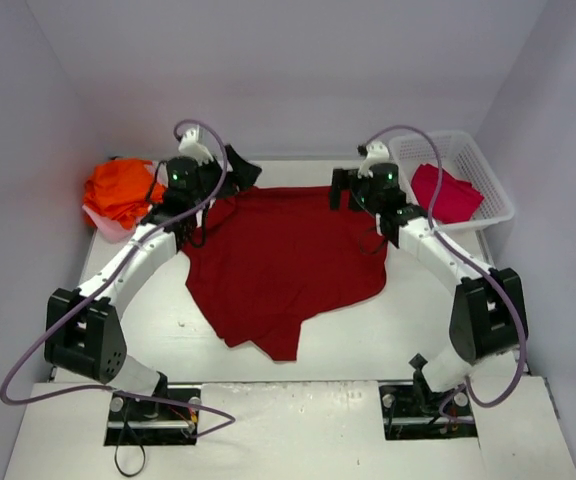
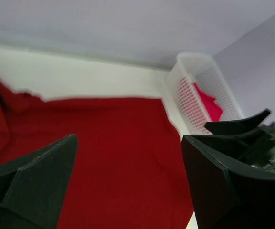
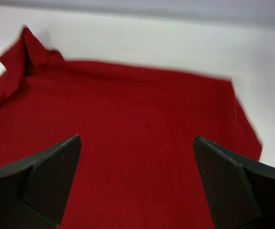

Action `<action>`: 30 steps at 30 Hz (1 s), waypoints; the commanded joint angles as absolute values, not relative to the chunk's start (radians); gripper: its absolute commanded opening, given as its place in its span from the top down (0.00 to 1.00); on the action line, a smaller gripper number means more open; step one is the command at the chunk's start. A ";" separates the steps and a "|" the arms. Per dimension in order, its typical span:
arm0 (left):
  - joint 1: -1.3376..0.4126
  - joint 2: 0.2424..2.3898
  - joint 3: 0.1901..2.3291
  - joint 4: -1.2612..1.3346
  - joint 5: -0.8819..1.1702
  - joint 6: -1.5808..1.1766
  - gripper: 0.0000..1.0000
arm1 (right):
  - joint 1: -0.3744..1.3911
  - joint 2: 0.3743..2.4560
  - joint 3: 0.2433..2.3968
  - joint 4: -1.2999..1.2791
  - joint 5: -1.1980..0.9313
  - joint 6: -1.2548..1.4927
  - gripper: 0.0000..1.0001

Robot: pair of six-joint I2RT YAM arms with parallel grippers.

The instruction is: Fold and stack the t-shirts

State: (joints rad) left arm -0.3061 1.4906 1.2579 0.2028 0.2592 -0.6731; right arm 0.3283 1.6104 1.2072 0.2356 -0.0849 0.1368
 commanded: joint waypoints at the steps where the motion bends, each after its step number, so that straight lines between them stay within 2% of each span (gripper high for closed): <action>1: -0.313 1.467 1.163 0.238 0.221 -0.750 0.16 | 0.328 1.526 1.099 0.281 -0.077 0.222 0.00; 7: -0.414 1.431 1.060 0.238 0.163 -0.794 0.16 | 0.328 1.425 0.954 0.284 -0.086 0.284 0.00; 18: -0.601 1.338 0.930 0.218 0.037 -0.874 0.16 | 0.327 1.229 0.861 0.046 0.149 0.406 0.00; 23: -0.652 1.327 0.884 0.232 0.009 -0.933 0.16 | 0.327 1.210 0.825 -0.033 0.218 0.426 0.00; 30: -0.686 1.302 0.847 0.221 0.009 -0.992 0.16 | 0.327 1.195 0.753 -0.044 0.204 0.502 0.01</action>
State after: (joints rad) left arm -0.6693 1.3533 0.8341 0.1646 0.0269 -0.9447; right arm 0.3283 1.2255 0.7647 -0.0448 0.1684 0.4473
